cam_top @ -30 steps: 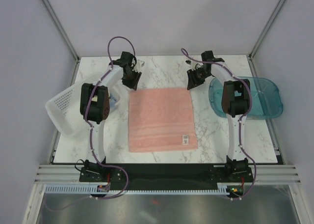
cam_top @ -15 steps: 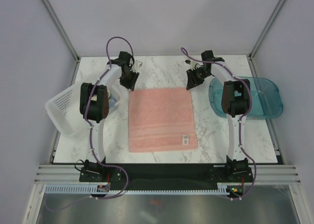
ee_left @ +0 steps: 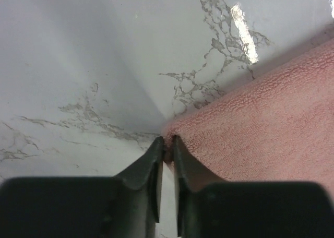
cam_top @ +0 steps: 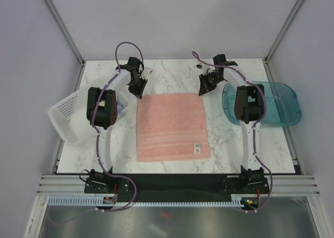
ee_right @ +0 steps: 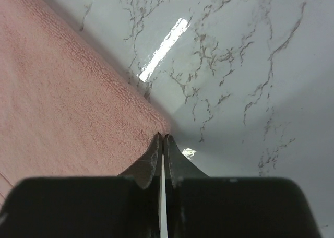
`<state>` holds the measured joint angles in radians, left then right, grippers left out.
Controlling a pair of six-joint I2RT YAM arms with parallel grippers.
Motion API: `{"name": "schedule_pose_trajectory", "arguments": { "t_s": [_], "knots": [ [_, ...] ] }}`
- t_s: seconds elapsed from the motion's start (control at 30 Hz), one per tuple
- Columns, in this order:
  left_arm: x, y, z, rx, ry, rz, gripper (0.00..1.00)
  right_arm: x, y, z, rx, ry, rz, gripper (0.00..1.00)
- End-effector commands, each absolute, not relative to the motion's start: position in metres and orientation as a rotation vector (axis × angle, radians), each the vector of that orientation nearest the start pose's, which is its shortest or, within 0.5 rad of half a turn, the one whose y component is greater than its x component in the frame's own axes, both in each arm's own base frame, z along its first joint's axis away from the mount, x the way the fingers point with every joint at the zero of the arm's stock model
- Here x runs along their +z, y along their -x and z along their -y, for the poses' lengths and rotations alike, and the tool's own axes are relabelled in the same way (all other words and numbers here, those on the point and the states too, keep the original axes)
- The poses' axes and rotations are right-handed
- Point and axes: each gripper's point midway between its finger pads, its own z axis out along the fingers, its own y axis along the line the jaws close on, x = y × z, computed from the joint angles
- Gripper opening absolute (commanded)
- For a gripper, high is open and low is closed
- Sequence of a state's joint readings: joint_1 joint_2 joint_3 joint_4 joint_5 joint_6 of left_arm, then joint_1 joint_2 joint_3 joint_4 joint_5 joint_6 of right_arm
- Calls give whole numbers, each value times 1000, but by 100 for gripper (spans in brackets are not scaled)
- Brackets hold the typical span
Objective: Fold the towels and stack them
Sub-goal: Fold the towel
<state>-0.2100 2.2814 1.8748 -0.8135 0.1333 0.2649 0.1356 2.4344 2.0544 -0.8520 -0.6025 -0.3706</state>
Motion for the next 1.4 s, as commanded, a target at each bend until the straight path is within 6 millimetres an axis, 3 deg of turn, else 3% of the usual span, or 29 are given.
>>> {"name": "schedule_pose_trajectory", "arguments": {
  "t_s": [0.0,0.03,0.1,0.3,0.33,0.4,0.43,0.5,0.57,0.6,0.63,0.7,0.73,0.83,0.87,0.9,0.97,1.0,1.03,1.07,1.1,1.17,1.2,1.27,1.3,1.37],
  "knots": [
    [29,-486,118,-184,-747,-2654,8,32,-503,-159,764,821,-2473,1],
    [32,-489,118,-181,-726,-2649,3,37,-505,-160,762,820,-2462,0],
    [37,-495,123,-199,-712,-2632,2,47,-510,-161,745,808,-2439,0],
    [83,-537,144,-255,-622,-2467,2,92,-541,-152,573,760,-2295,0],
    [89,-543,146,-258,-608,-2438,2,93,-544,-150,559,755,-2272,0],
    [94,-546,147,-262,-599,-2421,2,106,-546,-147,529,756,-2230,0],
    [96,-546,148,-263,-593,-2416,2,101,-543,-143,519,749,-2240,0],
    [100,-545,149,-250,-589,-2409,2,114,-547,-141,474,744,-2195,0],
    [109,-543,148,-230,-586,-2394,2,114,-545,-137,450,728,-2182,0],
    [107,-540,146,-203,-584,-2401,2,130,-543,-138,441,725,-2146,0],
    [109,-538,145,-181,-590,-2396,2,125,-536,-138,449,721,-2154,0],
    [115,-533,140,-137,-591,-2389,2,150,-534,-140,445,712,-2089,0],
    [118,-531,140,-134,-594,-2382,2,145,-526,-139,453,708,-2100,0],
    [132,-520,137,-129,-568,-2350,2,160,-514,-137,434,692,-2045,0],
    [135,-517,136,-125,-554,-2341,2,174,-508,-135,421,687,-2014,0],
    [141,-514,132,-107,-521,-2318,2,164,-498,-133,427,678,-2036,0],
    [144,-509,128,-85,-501,-2303,2,181,-489,-132,415,669,-1986,0],
    [136,-499,125,-69,-497,-2321,2,183,-484,-133,420,662,-1978,0],
    [149,-499,126,-64,-485,-2276,2,174,-475,-133,440,643,-1998,0],
    [153,-496,125,-27,-476,-2261,2,185,-469,-135,450,638,-1973,0],
    [143,-487,123,-1,-478,-2279,2,176,-459,-136,465,628,-1995,0],
    [154,-480,126,63,-479,-2243,2,189,-450,-139,477,595,-1966,0],
    [147,-474,125,81,-486,-2255,2,180,-441,-138,485,583,-1988,0],
    [151,-466,126,100,-480,-2246,2,191,-429,-143,490,558,-1969,0],
    [145,-459,125,93,-466,-2265,2,182,-420,-144,504,547,-1994,0],
    [155,-451,126,55,-426,-2253,2,186,-408,-148,535,497,-2000,0]
  ]
}}
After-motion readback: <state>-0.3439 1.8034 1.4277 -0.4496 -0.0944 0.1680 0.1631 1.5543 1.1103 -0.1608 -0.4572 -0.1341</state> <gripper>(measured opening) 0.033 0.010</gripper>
